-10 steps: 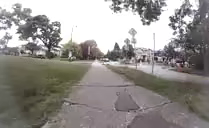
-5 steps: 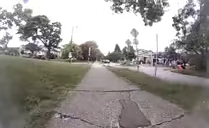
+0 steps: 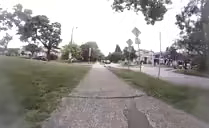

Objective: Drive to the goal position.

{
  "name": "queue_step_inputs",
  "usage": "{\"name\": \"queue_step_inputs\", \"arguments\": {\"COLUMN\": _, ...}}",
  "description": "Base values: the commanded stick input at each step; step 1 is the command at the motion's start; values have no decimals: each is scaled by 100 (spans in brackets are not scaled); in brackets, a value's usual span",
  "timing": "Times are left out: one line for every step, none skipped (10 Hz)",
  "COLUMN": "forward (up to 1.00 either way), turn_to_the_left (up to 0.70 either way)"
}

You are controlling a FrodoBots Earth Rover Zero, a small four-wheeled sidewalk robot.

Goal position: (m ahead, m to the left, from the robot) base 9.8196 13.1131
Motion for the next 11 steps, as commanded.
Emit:
{"name": "queue_step_inputs", "arguments": {"forward": 70, "turn_to_the_left": 0}}
{"name": "queue_step_inputs", "arguments": {"forward": 70, "turn_to_the_left": 0}}
{"name": "queue_step_inputs", "arguments": {"forward": 70, "turn_to_the_left": 0}}
{"name": "queue_step_inputs", "arguments": {"forward": 70, "turn_to_the_left": 0}}
{"name": "queue_step_inputs", "arguments": {"forward": 70, "turn_to_the_left": 0}}
{"name": "queue_step_inputs", "arguments": {"forward": 70, "turn_to_the_left": 0}}
{"name": "queue_step_inputs", "arguments": {"forward": 70, "turn_to_the_left": 0}}
{"name": "queue_step_inputs", "arguments": {"forward": 70, "turn_to_the_left": 0}}
{"name": "queue_step_inputs", "arguments": {"forward": 70, "turn_to_the_left": 0}}
{"name": "queue_step_inputs", "arguments": {"forward": 70, "turn_to_the_left": 0}}
{"name": "queue_step_inputs", "arguments": {"forward": 70, "turn_to_the_left": 0}}
